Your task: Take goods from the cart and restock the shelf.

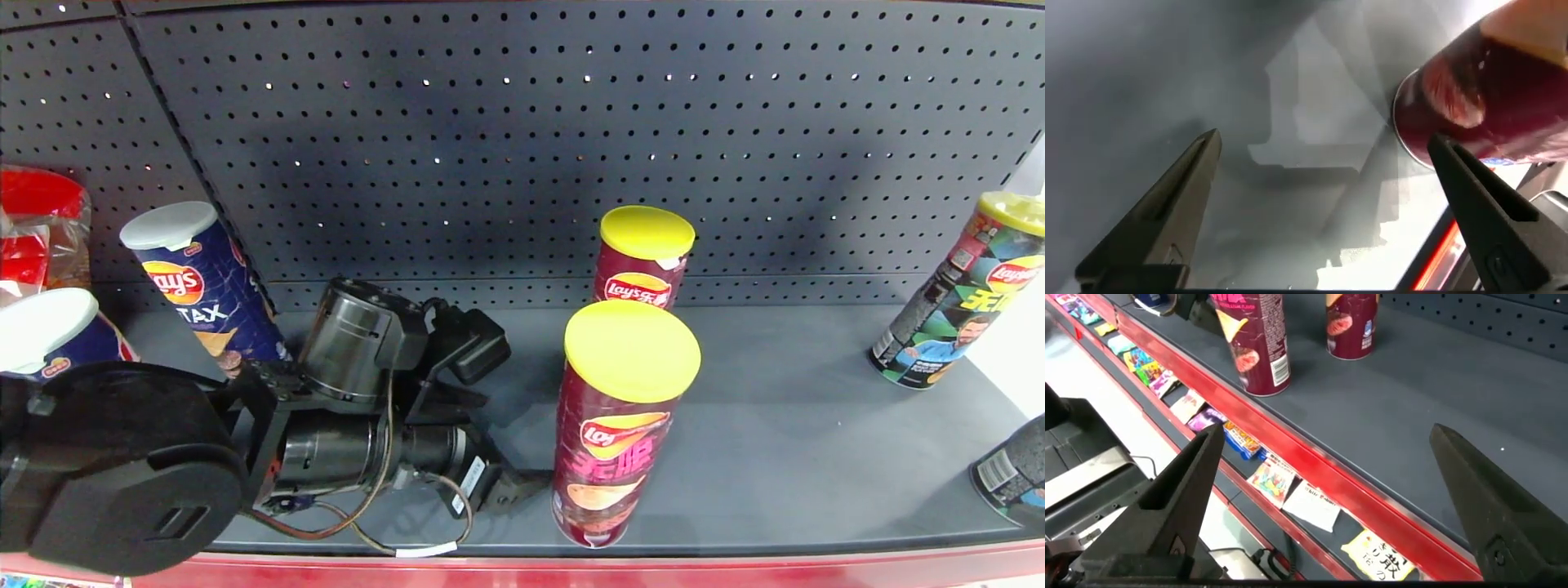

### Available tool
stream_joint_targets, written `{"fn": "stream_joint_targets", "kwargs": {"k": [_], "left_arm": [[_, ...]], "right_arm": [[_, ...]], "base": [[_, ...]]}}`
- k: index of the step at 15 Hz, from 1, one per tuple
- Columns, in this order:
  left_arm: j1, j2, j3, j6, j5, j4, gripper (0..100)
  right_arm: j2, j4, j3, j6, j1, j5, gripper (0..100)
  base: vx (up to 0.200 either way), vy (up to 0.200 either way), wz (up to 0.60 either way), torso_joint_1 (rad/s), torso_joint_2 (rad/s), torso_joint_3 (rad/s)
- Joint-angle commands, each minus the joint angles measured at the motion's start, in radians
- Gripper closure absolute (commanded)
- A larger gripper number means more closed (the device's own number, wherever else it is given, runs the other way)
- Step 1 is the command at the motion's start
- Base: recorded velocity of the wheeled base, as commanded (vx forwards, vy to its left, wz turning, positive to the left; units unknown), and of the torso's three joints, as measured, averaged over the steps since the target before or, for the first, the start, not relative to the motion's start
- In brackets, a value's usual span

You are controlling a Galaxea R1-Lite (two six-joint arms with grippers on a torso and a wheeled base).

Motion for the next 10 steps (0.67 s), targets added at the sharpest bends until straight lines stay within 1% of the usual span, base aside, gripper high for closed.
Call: {"fn": "stream_joint_targets", "kwargs": {"k": [1, 6, 9, 10], "left_arm": [[0.000, -0.003, 0.014, 0.000, 0.000, 0.001, 0], [-0.003, -0.009, 0.032, 0.003, -0.011, 0.001, 0], [-0.018, -0.035, 0.062, 0.005, -0.051, 0.004, 0], [-0.020, -0.034, 0.065, 0.005, -0.051, 0.004, 0]], "right_arm": [[0.005, -0.001, -0.002, -0.001, 0.000, 0.001, 0], [0.010, -0.001, -0.002, -0.001, 0.000, 0.001, 0], [0.011, -0.001, 0.000, -0.001, 0.000, 0.001, 0], [0.013, -0.001, 0.000, -0.001, 0.000, 0.001, 0]], "base": [[0.000, 0.000, 0.00, 0.000, 0.00, 0.000], [0.000, 0.000, 0.00, 0.000, 0.00, 0.000], [0.000, 0.000, 0.00, 0.000, 0.00, 0.000], [0.000, 0.000, 0.00, 0.000, 0.00, 0.000]]}}
